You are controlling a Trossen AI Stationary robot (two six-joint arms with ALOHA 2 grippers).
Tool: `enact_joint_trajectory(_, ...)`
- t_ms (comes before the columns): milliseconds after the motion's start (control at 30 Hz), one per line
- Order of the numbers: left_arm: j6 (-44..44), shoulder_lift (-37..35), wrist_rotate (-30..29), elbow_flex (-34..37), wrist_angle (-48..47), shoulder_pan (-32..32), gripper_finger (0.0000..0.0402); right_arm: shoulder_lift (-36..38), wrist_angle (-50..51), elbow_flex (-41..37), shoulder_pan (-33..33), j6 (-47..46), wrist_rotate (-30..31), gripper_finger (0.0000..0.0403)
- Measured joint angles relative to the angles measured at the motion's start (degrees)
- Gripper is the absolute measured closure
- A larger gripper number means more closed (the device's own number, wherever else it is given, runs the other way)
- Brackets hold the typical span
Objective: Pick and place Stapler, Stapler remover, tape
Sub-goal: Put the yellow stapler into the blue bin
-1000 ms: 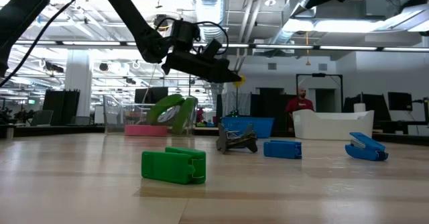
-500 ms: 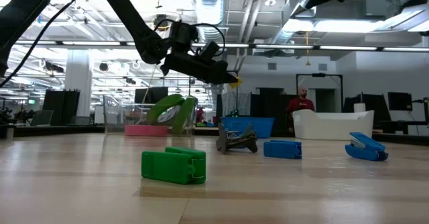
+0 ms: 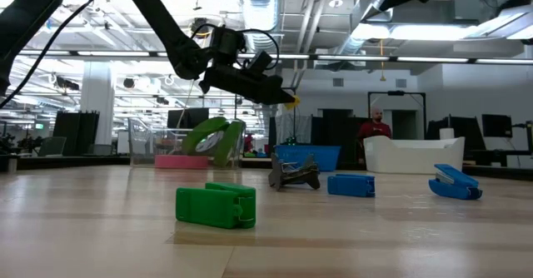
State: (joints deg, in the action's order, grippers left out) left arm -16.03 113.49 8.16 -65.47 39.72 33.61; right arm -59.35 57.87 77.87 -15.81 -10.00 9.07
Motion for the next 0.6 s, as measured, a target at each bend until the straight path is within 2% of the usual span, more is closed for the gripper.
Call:
enact_joint_trajectory(467, 0.0, 0.0, 0.0, 0.0, -0.2, 0.0, 0.0298, 0.0, 0.0, 0.0, 0.0, 0.0, 0.0, 0.0138)
enact_joint_trajectory(600, 0.0, 0.0, 0.0, 0.0, -0.7, 0.0, 0.0279, 0.0, 0.0, 0.0, 0.0, 0.0, -0.1, 0.0138)
